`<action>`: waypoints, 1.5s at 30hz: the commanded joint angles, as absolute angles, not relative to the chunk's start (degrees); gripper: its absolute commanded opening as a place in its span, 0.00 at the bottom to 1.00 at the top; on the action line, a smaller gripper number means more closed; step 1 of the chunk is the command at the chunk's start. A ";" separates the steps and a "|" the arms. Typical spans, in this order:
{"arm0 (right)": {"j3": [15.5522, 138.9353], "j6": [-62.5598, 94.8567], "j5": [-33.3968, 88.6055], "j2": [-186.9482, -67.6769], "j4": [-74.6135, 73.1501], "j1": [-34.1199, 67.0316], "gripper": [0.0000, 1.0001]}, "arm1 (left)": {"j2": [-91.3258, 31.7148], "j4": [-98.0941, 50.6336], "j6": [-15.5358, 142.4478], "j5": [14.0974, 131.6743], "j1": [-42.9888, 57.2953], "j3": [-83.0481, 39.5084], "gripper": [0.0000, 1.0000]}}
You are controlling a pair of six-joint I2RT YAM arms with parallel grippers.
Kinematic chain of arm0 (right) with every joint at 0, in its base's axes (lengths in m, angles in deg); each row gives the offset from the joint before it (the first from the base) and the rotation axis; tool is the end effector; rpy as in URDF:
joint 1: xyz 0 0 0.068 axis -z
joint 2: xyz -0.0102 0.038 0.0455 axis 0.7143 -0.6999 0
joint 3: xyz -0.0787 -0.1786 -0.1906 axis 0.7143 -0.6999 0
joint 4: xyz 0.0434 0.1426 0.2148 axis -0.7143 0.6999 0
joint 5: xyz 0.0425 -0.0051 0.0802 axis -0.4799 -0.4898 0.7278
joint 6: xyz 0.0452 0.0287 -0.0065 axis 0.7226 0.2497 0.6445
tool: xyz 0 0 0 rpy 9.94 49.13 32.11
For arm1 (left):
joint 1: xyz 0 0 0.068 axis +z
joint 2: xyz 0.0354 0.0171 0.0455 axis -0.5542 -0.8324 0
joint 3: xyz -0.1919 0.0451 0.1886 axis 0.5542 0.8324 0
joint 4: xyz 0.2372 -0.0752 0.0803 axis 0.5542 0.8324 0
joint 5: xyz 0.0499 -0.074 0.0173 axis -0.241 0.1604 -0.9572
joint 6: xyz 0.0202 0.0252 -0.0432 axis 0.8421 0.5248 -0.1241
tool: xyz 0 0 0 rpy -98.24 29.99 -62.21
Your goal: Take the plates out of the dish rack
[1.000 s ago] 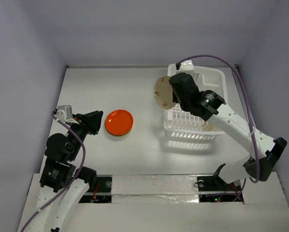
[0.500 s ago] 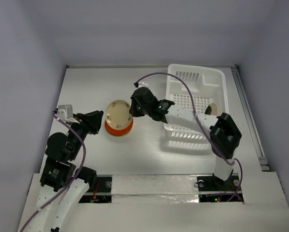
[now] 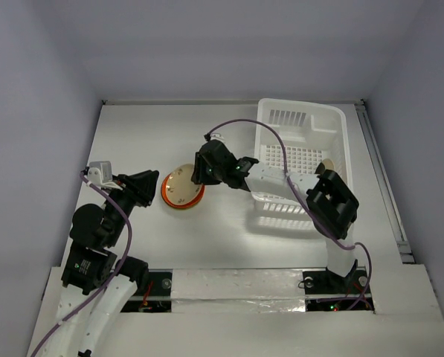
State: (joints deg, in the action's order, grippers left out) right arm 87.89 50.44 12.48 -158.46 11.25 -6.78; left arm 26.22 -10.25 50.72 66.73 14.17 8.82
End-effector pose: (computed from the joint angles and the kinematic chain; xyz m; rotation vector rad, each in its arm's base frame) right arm 0.2797 0.3551 0.2365 -0.1561 2.3358 0.7165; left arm 0.0776 -0.0289 0.3697 -0.0283 1.4137 -0.6617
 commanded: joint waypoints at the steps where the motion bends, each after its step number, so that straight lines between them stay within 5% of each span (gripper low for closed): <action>1: 87.13 50.30 13.11 -155.75 9.66 -7.41 0.47 | 25.91 -12.75 51.13 66.82 14.32 9.35 0.22; 6: 85.46 48.89 10.31 -152.41 12.12 -7.94 0.52 | 25.83 -12.93 51.13 66.91 14.32 9.35 0.23; 9: 84.84 47.04 8.11 -150.12 15.01 -7.94 0.64 | 25.82 -12.93 51.13 66.91 14.32 9.35 0.23; 16: 80.28 44.58 -5.59 -139.85 21.78 -7.94 0.67 | 25.91 -13.10 51.13 67.00 14.32 9.35 0.23; 20: 76.41 44.75 -20.35 -129.84 30.18 -6.72 0.00 | 26.00 -12.75 51.22 67.00 14.32 9.35 0.23; 25: 70.98 49.40 -36.10 -118.68 44.27 2.14 0.00 | 26.09 -13.19 50.95 67.00 14.32 9.35 0.22; 28: 66.84 47.58 -35.32 -114.54 47.19 11.46 0.06 | 26.44 -13.28 50.87 67.35 14.32 9.44 0.22; 30: 66.04 45.47 -33.31 -111.63 46.66 15.94 0.26 | 26.44 -13.19 50.95 67.61 14.32 9.44 0.22; 32: 66.64 42.74 -32.42 -110.66 45.96 17.89 0.59 | 26.35 -13.19 50.95 67.79 14.32 9.44 0.22; 33: 66.91 41.95 -31.46 -111.00 45.87 19.99 0.62 | 26.35 -13.19 50.95 67.79 14.32 9.44 0.23; 45: 67.88 32.37 -21.96 -119.62 43.94 29.15 0.48 | 26.53 -13.19 50.95 67.79 13.79 9.44 0.23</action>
State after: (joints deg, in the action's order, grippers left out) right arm 66.43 35.51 -24.64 -118.83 45.28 28.74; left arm 26.22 -10.25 50.72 67.19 14.12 8.82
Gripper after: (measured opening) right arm 0.490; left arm 0.222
